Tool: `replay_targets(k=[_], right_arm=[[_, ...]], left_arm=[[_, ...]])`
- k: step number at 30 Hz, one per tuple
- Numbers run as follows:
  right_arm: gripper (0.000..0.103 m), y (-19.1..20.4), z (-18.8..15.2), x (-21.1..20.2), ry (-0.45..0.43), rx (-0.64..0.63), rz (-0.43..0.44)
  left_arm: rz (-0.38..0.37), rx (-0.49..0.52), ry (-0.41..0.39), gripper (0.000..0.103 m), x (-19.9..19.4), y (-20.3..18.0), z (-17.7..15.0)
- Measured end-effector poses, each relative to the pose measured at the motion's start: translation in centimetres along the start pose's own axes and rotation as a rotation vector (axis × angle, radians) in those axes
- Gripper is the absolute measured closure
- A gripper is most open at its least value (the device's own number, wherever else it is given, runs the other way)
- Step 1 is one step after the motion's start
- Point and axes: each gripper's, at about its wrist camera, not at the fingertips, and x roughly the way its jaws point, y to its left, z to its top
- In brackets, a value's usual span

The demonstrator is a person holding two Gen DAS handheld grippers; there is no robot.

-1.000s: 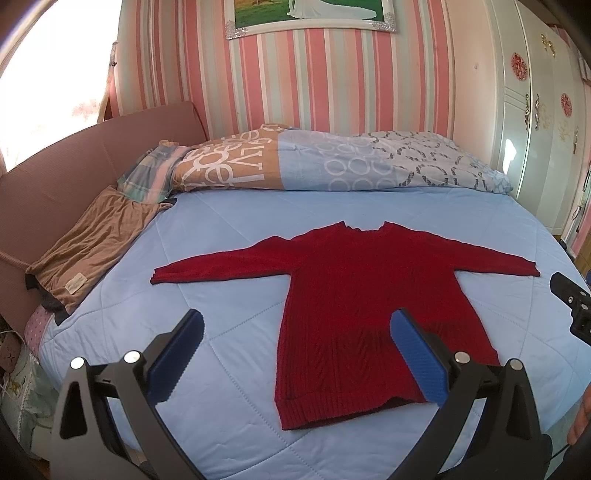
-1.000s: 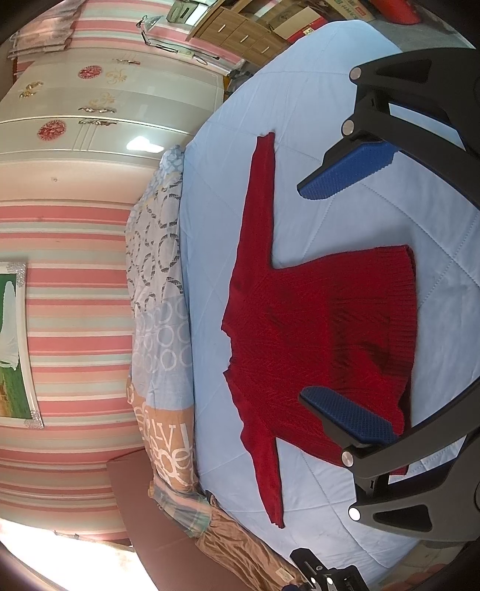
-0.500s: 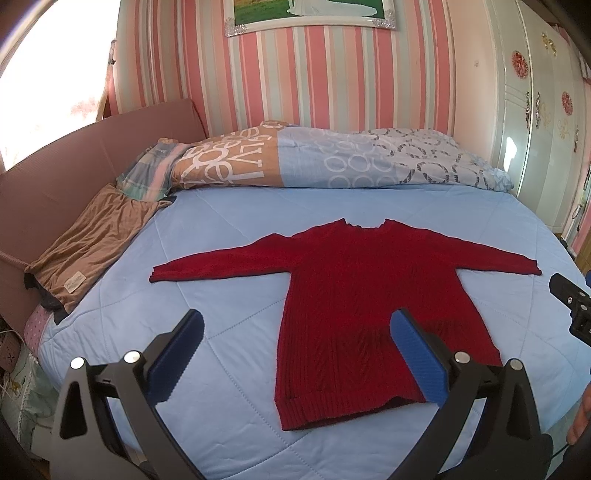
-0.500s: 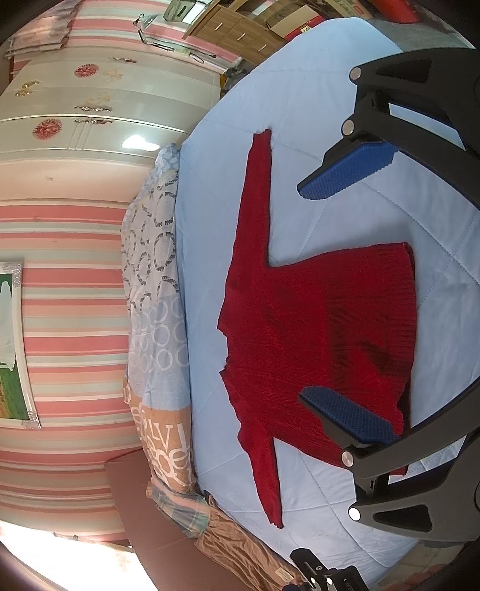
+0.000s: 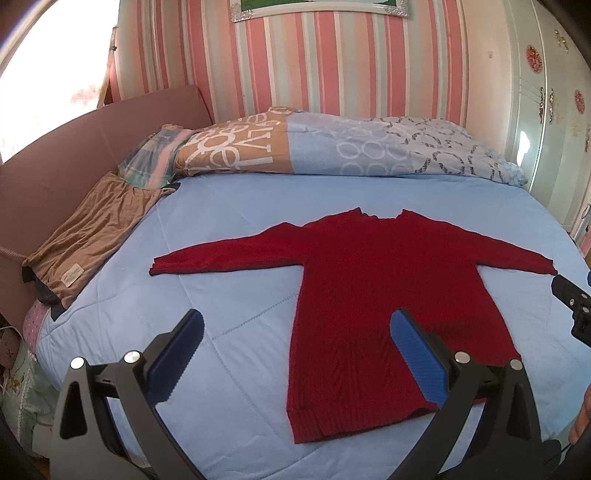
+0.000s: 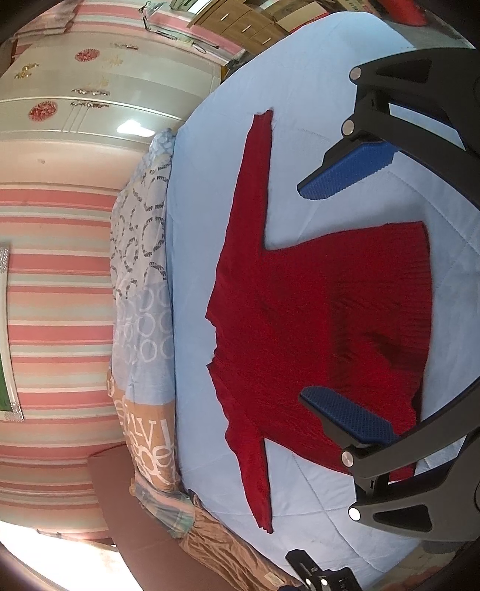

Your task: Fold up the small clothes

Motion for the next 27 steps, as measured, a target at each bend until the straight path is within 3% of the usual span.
replay_targets(k=[10,19,27], right_arm=[[0.003,0.3,1.4,1.6,-0.004,-0.041,0.010],[0.003,1.9,5.3,4.3,-0.015,-0.075,0.029],[0.003,4.0,8.9,6.7,-0.050,-0.097,0.052]], left_arm=[[0.009,-0.014,0.039,0.002,2.7,1.3,0.9],[0.037,-0.066,0.045,0.002,5.8,4.7,4.3],[0.141,-0.094,0.010,0.002,9.7,10.3,7.8]])
